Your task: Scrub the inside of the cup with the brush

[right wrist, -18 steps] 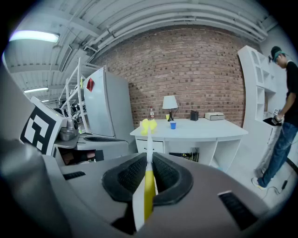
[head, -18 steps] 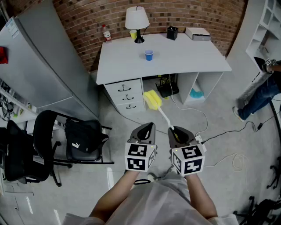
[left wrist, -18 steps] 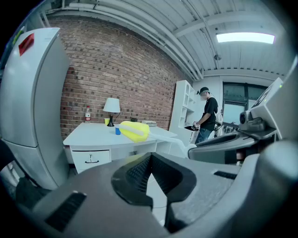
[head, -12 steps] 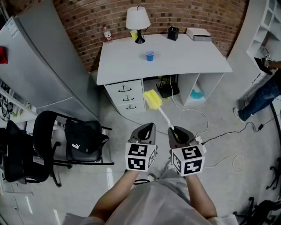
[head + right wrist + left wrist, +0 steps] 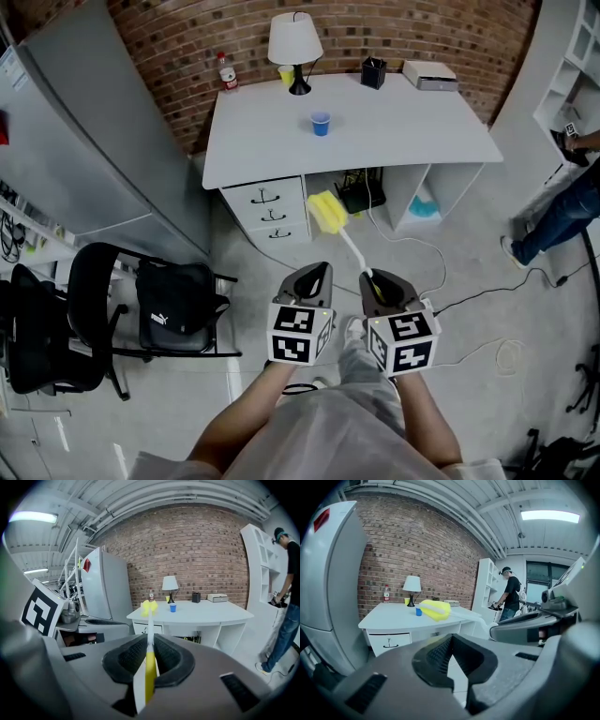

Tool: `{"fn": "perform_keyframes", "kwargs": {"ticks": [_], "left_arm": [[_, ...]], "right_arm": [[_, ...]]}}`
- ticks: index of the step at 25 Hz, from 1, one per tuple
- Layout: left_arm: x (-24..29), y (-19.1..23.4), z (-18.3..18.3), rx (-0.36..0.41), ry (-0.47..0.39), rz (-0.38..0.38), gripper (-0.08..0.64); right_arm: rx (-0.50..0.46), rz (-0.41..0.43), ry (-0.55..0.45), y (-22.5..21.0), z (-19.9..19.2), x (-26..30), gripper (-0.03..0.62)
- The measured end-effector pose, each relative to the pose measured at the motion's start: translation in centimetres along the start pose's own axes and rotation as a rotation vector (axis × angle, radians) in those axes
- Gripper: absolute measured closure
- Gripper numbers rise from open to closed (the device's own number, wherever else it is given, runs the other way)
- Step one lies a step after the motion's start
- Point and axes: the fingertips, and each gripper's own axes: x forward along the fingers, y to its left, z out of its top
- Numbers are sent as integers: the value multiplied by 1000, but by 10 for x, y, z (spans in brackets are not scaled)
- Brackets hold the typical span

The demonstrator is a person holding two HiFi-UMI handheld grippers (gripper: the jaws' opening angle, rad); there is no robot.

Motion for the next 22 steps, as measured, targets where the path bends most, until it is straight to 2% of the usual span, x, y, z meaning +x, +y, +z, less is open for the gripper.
{"fn": "perform_keyframes", "kwargs": {"ticks": [10, 22], "left_arm": [[82, 14, 30, -18, 18, 37, 554], [180, 5, 66, -9, 52, 73, 554]], "right_arm": [[-16, 39, 29, -64, 27, 55, 551], [-19, 80, 35, -156, 60, 103, 551]]}}
